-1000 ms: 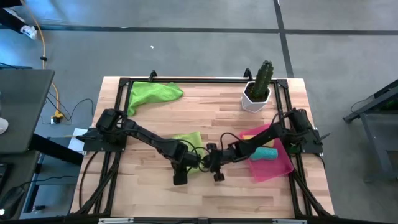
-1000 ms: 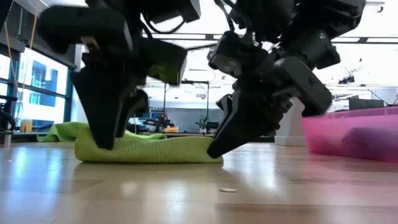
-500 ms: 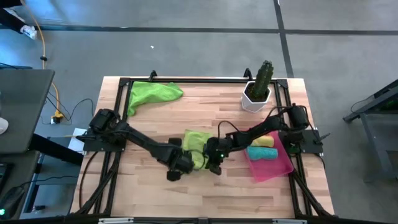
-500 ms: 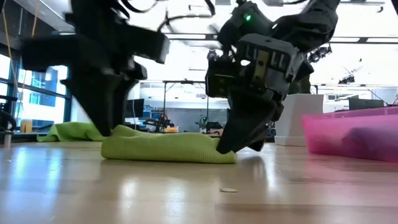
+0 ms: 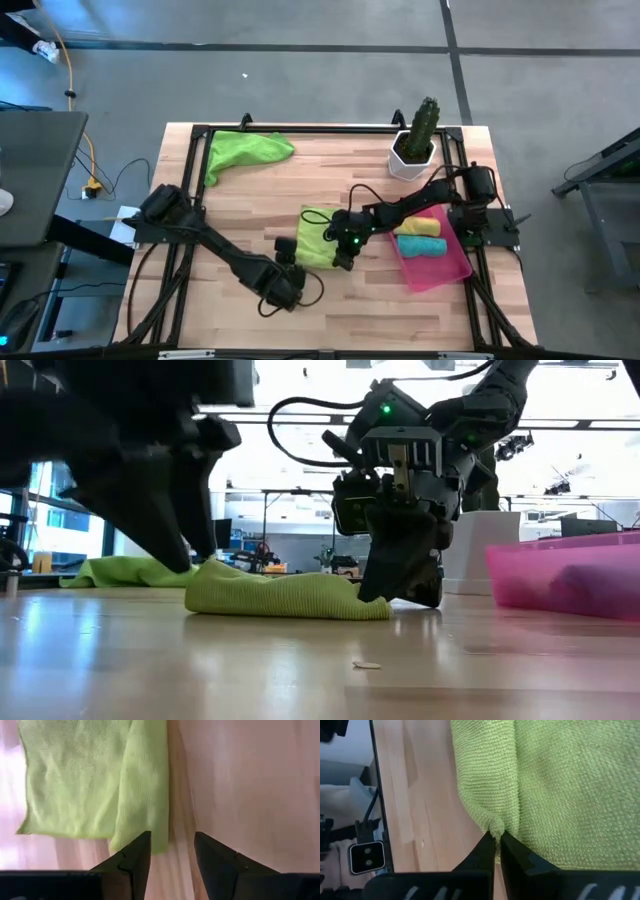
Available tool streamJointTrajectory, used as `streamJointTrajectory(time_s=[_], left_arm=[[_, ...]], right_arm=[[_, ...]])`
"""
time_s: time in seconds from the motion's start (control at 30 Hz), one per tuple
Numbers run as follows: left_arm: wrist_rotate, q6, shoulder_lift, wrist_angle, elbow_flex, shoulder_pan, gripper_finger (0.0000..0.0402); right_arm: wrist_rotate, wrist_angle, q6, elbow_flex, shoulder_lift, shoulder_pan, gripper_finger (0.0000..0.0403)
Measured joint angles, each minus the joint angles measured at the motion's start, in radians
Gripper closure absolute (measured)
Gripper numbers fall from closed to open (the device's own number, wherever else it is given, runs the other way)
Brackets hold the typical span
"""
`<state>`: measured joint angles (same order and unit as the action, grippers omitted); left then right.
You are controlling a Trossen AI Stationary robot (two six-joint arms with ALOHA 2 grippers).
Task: Roll microfiber towels into tight, uniform cylinder then place into a basket
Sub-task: Roll the bottom light green microfiber towel
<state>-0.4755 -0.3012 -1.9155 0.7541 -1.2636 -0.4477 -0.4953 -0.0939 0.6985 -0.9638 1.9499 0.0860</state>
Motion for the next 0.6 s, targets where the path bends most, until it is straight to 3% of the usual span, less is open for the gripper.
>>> streamJointTrajectory(time_s=[0.3, 0.5, 0.6], left_arm=[[-0.037, 0.063, -0.050, -0.025, 0.000, 0.079, 0.0224], [0.068, 0.106, -0.089, -0.051, -0.005, 0.142, 0.0208], [0.183, 0.103, -0.096, -0.049, -0.005, 0.166, 0.0223]], right_arm=[[0.000, 0.000, 0.001, 0.000, 0.000, 0.011, 0.0401], [0.002, -0.003, 0.000, 0.001, 0.001, 0.013, 0.0401], [0.004, -0.001, -0.014, 0.001, 0.001, 0.013, 0.0401]])
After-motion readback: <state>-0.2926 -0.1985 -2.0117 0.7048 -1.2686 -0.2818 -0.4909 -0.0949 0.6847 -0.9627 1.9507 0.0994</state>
